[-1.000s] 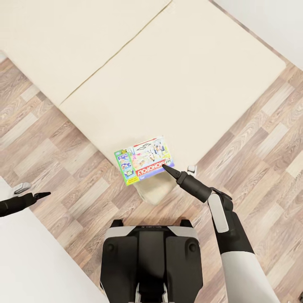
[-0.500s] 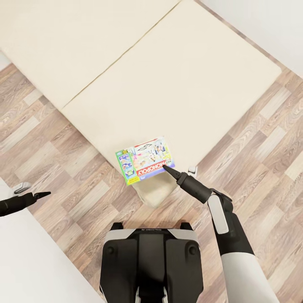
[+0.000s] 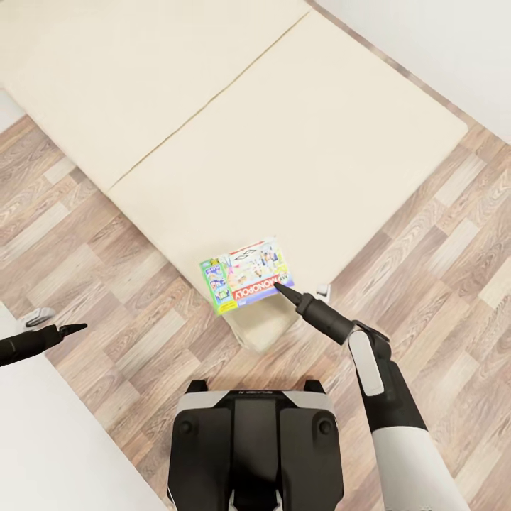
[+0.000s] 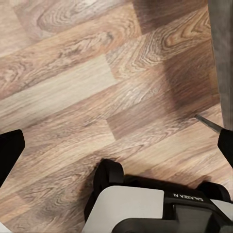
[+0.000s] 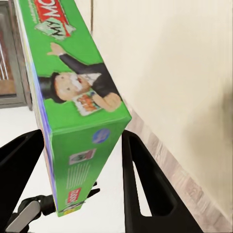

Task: Put all the toys in the child's room - the three board games (two on the bed and one on the table), the two jigsaw puzzles on the table, and the tennis ball on the table - inside the toy box on the table in the child's room.

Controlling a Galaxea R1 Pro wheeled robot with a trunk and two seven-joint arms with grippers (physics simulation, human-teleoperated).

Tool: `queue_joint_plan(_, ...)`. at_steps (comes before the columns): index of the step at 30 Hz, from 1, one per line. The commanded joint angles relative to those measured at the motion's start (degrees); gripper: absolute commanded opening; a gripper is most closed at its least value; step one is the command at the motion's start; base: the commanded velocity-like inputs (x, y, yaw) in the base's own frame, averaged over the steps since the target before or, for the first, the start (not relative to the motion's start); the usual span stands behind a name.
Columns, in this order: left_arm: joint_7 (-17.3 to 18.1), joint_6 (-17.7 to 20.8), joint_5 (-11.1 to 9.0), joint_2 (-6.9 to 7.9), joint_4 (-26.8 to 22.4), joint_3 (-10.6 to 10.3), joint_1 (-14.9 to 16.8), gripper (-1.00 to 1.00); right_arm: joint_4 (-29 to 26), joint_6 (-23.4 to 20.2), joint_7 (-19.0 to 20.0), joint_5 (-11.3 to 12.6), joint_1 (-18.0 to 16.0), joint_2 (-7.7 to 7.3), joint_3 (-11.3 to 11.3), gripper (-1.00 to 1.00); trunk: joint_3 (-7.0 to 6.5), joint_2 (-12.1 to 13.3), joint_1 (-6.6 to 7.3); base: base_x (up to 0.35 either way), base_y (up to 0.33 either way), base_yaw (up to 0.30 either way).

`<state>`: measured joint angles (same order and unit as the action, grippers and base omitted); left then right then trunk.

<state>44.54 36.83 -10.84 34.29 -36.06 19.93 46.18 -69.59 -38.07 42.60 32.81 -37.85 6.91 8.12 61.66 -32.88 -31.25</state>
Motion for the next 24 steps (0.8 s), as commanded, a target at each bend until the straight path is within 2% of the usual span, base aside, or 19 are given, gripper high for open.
queue_joint_plan(1,0.1,0.4,-0.2,-0.04,0.0,0.1,0.0,1.0,0.0,-0.6,-1.0,0.5,-0.2,0.08,0.2,-1.0,-0.06,-0.1,-0.02,0.0,0.0,0.0)
queue_joint_plan(4,0.1,0.4,-0.1,-0.09,0.0,0.1,0.0,1.0,0.1,-0.5,-4.1,0.7,-0.7,0.11,0.2,-1.0,-0.35,-0.1,-0.02,0.0,0.0,0.0)
queue_joint_plan(7,0.1,0.4,-0.1,-0.1,0.0,0.1,0.0,1.0,0.1,-0.5,-5.4,0.9,-0.9,0.12,0.2,-1.0,-0.63,-0.1,-0.02,0.0,0.0,0.0)
queue_joint_plan(14,0.1,0.4,-0.1,-0.18,0.0,0.1,0.0,1.0,0.1,-0.6,-5.8,1.1,-0.9,0.1,0.2,-1.0,-1.21,-0.1,-0.02,0.0,0.0,0.0)
queue_joint_plan(24,0.1,0.4,-0.1,-0.19,0.0,0.1,0.0,1.0,0.0,-0.6,-5.8,1.1,-0.9,0.11,0.1,-1.0,-1.32,-0.1,-0.02,0.0,0.0,0.0)
